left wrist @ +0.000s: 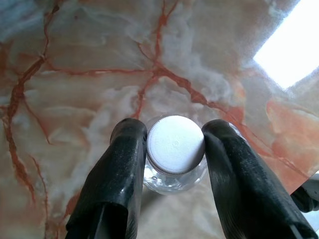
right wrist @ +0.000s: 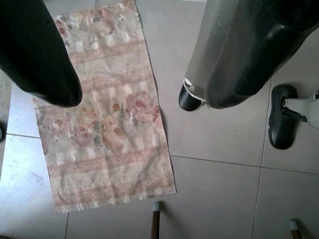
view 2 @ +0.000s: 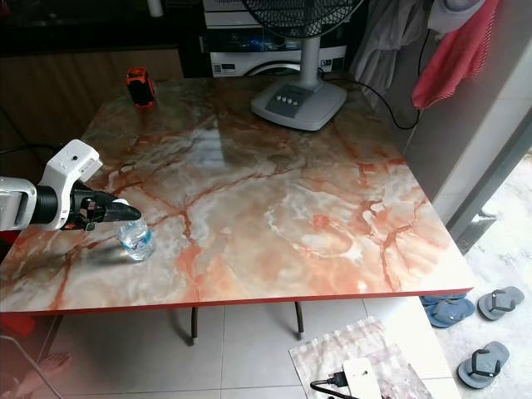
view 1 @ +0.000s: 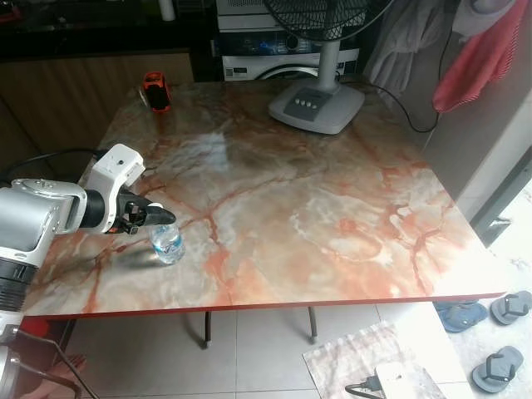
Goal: Restocking fridge
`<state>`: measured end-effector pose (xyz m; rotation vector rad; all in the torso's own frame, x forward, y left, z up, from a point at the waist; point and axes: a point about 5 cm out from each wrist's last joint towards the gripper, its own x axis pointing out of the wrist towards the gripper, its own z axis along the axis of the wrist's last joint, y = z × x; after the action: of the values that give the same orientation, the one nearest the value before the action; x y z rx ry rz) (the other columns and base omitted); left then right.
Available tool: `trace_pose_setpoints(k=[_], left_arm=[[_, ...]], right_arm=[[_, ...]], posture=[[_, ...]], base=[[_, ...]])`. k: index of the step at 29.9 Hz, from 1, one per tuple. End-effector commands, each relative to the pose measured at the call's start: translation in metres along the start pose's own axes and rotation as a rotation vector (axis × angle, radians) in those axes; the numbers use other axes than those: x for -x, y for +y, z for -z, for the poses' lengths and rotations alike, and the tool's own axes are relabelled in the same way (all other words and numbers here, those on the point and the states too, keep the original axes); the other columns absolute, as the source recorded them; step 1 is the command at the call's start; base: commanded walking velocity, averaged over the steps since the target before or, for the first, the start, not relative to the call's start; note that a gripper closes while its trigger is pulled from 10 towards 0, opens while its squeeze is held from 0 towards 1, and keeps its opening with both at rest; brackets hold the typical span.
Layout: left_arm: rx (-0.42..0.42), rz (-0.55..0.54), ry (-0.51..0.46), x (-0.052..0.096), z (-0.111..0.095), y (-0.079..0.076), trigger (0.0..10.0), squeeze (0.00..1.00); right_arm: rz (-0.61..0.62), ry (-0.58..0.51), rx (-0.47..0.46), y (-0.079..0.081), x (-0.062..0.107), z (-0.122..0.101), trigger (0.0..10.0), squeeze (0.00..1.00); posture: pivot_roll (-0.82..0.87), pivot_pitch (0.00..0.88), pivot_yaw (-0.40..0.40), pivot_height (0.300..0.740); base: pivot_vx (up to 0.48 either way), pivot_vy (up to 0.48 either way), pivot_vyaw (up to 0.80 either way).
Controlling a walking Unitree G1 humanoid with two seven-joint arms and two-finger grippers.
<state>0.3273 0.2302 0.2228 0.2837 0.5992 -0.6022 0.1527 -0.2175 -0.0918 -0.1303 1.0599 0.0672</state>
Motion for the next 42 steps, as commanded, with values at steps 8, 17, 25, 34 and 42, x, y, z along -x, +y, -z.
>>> trace_pose_setpoints(k=[8, 17, 25, 34, 42], left_arm=[[0.001, -0.012, 0.028, 0.0009, 0.0054, 0.0028, 10.0, 0.0], [-0.014, -0.014, 0.032, 0.0005, 0.0067, 0.0029, 0.0, 0.0], [-0.022, -0.007, 0.037, 0.0005, 0.0077, 0.0016, 0.0, 0.0], [-0.023, -0.009, 0.039, 0.0005, 0.0087, 0.0015, 0.0, 0.0], [-0.015, -0.035, 0.028, 0.0011, 0.0086, 0.0035, 0.0, 0.0]], right_arm=[[-0.002, 0.012, 0.004, -0.0005, 0.0001, 0.0012, 10.0, 0.0], [-0.005, 0.012, 0.006, -0.0002, 0.0001, 0.0012, 10.0, 0.0], [-0.006, 0.012, 0.007, -0.0004, 0.0002, 0.0012, 10.0, 0.0], [-0.009, 0.012, 0.006, -0.0002, 0.0001, 0.001, 10.0, 0.0], [-0.012, 0.012, 0.006, 0.0, 0.0001, 0.0009, 10.0, 0.0]], posture=[[0.01, 0.032, 0.021, 0.74], [0.01, 0.033, 0.022, 0.74], [0.01, 0.034, 0.021, 0.74], [0.01, 0.034, 0.021, 0.74], [0.01, 0.033, 0.021, 0.74]], base=[[0.0, 0.0, 0.0], [0.0, 0.0, 0.0], [0.0, 0.0, 0.0], [0.0, 0.0, 0.0], [0.0, 0.0, 0.0]])
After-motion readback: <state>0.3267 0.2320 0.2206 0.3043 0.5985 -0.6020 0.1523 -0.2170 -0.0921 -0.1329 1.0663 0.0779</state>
